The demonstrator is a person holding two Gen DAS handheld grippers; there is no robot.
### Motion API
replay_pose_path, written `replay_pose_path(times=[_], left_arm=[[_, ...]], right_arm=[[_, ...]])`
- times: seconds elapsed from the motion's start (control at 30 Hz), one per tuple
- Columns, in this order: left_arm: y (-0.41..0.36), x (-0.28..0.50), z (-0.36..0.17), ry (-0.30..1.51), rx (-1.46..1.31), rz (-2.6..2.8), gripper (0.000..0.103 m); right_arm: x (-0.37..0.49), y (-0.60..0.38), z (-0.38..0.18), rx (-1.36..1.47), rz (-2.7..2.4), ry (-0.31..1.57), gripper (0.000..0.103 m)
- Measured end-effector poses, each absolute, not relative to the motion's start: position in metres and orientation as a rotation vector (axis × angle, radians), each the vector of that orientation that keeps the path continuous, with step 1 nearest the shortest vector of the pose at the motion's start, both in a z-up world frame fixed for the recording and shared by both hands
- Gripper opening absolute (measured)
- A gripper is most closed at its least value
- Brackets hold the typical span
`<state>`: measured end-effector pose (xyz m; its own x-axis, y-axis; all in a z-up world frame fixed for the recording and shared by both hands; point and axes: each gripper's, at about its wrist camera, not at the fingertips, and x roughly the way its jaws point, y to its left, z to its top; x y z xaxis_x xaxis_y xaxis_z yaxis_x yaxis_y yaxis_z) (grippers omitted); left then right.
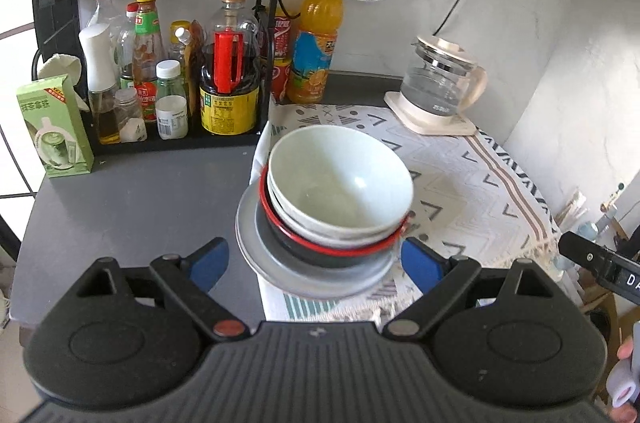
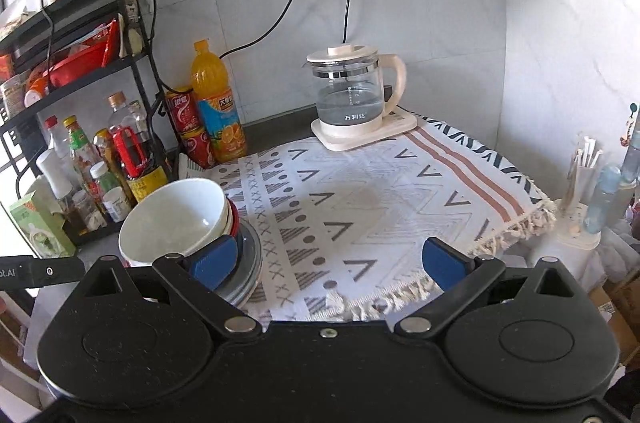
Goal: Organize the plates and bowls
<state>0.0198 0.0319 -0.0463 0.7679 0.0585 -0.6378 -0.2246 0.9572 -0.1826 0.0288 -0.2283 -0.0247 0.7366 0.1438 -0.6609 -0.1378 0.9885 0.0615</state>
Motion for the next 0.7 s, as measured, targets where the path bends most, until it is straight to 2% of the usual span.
replay_pose_path(times=[0.7], left_arm=[[-0.005,-0.062,-0.040,0.658,-0.197,0.161,0.092]], right_arm=[[-0.047,-0.257,-0.004,-0.017,0.228,0.724,0.100]])
